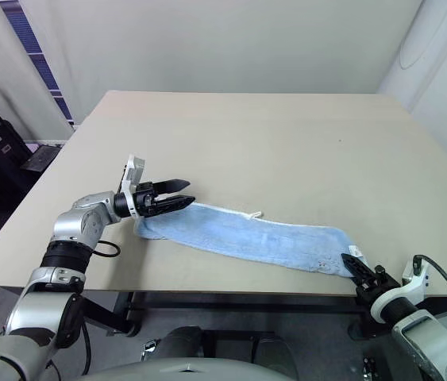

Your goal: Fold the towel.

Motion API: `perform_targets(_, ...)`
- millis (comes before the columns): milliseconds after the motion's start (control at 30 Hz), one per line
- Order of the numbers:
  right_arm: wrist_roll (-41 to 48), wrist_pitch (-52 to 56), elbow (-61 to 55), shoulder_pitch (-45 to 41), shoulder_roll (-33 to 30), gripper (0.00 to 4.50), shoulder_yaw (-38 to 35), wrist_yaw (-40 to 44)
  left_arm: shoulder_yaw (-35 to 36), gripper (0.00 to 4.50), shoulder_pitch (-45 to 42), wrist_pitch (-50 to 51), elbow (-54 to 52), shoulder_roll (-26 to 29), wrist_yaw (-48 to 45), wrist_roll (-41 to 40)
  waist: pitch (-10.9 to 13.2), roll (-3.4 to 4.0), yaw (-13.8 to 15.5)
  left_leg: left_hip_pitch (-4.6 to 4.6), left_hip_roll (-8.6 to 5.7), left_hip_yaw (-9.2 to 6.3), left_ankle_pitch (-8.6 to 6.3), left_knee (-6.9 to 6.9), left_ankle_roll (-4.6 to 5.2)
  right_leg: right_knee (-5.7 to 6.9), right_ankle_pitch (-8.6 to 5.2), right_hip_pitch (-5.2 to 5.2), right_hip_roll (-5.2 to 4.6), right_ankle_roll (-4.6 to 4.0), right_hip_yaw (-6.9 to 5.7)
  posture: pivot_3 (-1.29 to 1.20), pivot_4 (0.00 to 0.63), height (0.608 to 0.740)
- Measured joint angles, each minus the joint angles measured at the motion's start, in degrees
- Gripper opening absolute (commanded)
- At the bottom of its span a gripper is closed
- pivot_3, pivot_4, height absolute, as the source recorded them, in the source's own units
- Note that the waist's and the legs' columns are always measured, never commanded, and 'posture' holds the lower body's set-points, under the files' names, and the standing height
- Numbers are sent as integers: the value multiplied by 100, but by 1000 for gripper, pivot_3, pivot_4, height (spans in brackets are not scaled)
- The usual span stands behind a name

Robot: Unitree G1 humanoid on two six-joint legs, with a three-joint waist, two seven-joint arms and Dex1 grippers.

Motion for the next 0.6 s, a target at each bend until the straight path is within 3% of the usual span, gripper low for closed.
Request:
perform_targets(200, -368, -224, 418, -313, -46, 22, -424, 84, 1, 4275, 1, -90, 3, -2, 48, 1, 0, 2, 16, -5, -1, 1, 0, 4, 2, -2, 1, -1, 0, 1, -1, 0, 0, 722)
perform_targets(400, -713, -91, 1005, -530, -842, 22, -1119, 628, 2, 4275, 0, -105, 23, -4, 73, 1, -2, 12, 3, -7, 0, 4, -1, 10, 6, -1, 4, -1, 0, 6, -2, 0, 0, 722)
perform_targets(600, -1159, 413, 1024, -642, -1403, 22, -1170, 1213, 3, 4275, -28, -184, 134, -19, 107, 0, -4, 18, 3, -9, 0, 4, 5, 12, 18, 0, 4, -1, -1, 6, -3, 0, 0, 722)
